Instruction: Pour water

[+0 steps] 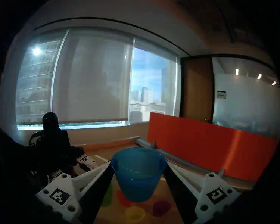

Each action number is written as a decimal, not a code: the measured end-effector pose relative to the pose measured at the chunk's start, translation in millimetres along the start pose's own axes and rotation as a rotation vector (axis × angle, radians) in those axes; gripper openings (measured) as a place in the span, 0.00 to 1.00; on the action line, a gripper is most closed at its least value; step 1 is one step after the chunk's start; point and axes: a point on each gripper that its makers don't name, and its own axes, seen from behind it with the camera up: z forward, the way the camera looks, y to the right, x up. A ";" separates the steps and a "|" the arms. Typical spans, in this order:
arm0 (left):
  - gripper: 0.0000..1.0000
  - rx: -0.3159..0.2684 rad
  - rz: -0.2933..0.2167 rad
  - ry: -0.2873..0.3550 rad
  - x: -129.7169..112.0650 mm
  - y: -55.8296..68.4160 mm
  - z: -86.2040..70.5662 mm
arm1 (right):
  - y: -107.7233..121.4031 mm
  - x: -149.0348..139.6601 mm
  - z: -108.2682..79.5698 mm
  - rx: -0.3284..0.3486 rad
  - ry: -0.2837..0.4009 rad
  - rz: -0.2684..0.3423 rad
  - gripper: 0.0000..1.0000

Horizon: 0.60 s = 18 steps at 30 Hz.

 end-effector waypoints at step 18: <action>0.86 0.022 0.011 -0.080 -23.4 -10.1 -8.0 | 34.6 -38.4 -43.1 -0.085 -0.030 -0.003 0.91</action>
